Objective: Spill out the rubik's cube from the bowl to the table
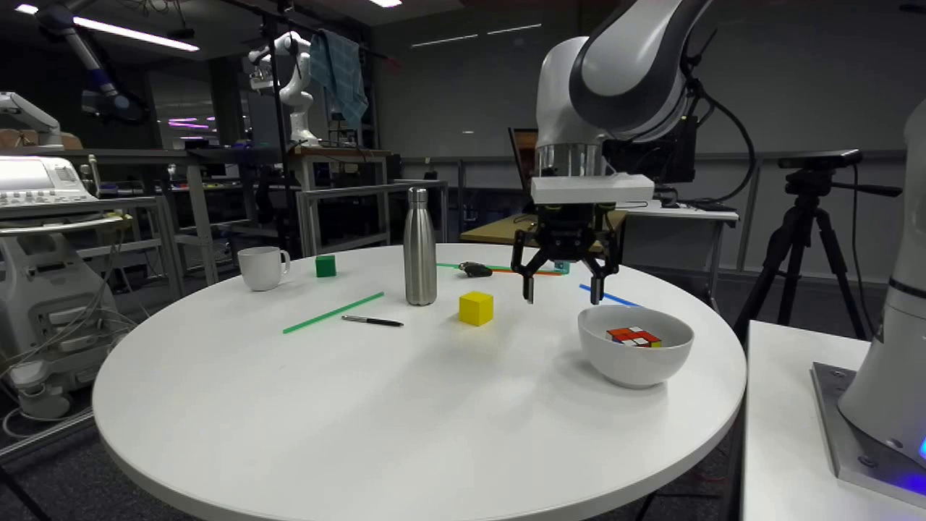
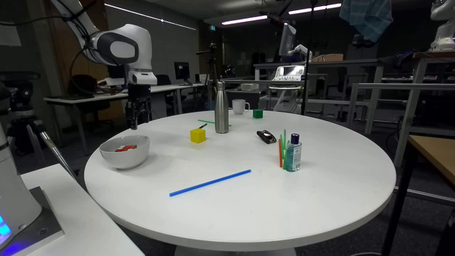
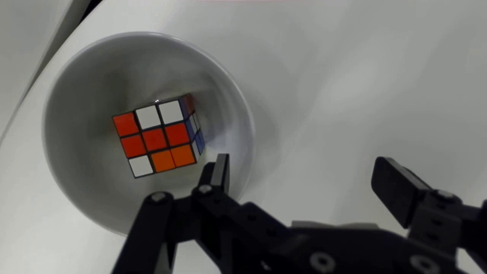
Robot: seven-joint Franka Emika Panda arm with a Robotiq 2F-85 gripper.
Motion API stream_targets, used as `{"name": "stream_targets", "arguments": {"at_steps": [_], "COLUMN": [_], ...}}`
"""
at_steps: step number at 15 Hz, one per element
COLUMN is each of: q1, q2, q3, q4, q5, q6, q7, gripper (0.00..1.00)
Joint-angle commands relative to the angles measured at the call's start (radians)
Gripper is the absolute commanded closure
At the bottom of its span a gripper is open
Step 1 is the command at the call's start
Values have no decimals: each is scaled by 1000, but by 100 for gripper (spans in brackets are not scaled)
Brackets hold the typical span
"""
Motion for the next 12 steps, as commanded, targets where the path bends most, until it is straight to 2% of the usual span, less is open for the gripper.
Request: {"name": "stream_targets", "arguments": {"at_steps": [1, 7, 12], "q1": [17, 29, 40], "q2": [-9, 28, 68], "q3": [4, 9, 11], "q4": [-25, -35, -62], "q5": [76, 125, 108], "q6": [45, 92, 145], "q7": [11, -13, -54], "gripper": [0, 0, 0]}}
